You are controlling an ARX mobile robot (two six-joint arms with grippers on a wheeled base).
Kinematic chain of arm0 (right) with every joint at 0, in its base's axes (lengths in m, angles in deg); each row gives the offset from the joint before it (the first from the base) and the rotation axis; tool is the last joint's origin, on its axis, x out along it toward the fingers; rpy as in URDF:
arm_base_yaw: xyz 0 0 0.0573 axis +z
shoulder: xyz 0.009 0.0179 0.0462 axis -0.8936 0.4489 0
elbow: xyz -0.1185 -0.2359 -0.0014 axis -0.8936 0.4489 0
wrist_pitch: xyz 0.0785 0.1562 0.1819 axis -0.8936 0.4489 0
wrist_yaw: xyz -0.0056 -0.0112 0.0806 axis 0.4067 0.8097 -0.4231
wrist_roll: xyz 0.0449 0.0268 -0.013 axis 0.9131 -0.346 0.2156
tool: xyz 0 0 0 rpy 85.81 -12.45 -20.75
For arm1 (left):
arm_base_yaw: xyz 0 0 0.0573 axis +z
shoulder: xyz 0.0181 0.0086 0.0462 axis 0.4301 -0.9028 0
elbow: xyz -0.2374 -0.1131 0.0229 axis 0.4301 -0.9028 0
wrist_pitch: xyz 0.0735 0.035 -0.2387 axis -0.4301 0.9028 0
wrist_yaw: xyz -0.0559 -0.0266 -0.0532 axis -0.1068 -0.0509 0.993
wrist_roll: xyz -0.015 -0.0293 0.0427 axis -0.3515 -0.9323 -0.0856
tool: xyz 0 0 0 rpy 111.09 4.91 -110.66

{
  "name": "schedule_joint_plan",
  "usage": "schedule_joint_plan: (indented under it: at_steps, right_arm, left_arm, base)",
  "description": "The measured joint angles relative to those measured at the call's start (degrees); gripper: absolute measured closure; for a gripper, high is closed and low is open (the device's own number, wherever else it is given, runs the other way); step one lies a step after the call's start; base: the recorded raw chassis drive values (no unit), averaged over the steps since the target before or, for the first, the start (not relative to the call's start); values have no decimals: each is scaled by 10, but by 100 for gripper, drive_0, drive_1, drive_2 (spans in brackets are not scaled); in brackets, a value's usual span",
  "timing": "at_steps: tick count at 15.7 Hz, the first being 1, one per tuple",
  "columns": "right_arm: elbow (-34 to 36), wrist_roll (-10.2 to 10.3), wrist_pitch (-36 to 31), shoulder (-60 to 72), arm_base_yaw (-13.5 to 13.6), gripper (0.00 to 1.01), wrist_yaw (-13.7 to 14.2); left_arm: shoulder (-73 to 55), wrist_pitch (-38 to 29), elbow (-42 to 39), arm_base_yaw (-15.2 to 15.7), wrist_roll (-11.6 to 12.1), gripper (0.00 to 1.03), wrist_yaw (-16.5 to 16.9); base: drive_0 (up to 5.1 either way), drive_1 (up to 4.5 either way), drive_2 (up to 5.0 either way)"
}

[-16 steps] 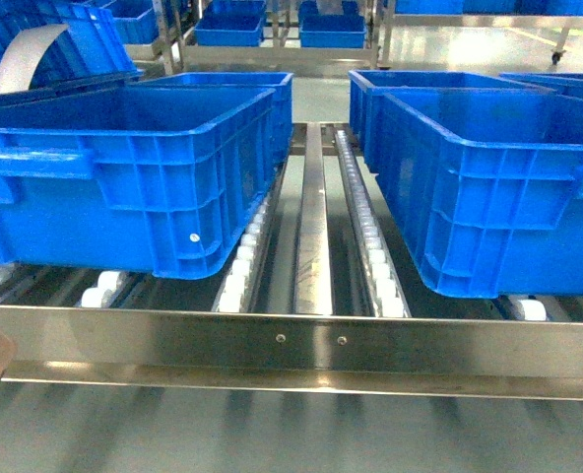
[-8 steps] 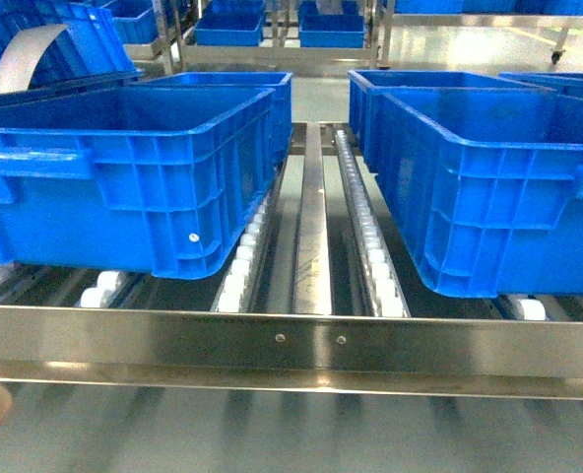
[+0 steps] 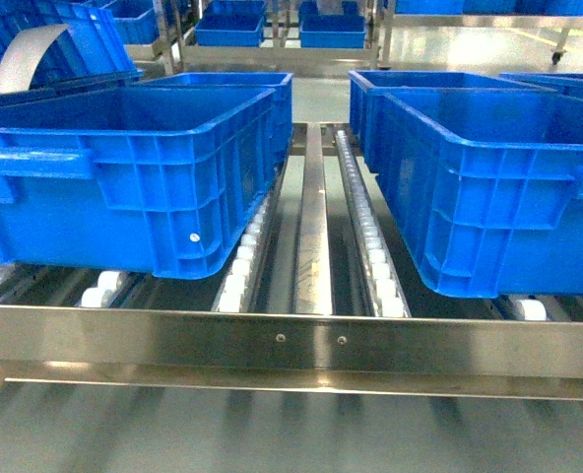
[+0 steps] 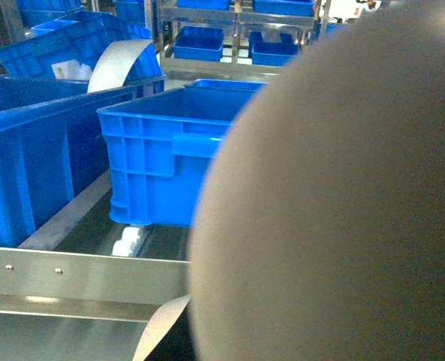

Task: Place part in tray to right shelf

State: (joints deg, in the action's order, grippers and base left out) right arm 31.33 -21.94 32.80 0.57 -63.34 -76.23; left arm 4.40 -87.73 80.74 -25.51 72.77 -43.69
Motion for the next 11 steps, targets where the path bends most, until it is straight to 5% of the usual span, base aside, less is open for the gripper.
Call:
schedule_joint_plan:
  at_steps: [5,11]
  right_arm:
    - [0,0,0,0,0,2,0]
    - [0,0,0,0,0,3,0]
  left_arm:
    - [0,0,0,0,0,90,0]
    - [0,0,0,0,0,90,0]
  base:
    - [0,0,0]
    - [0,0,0]
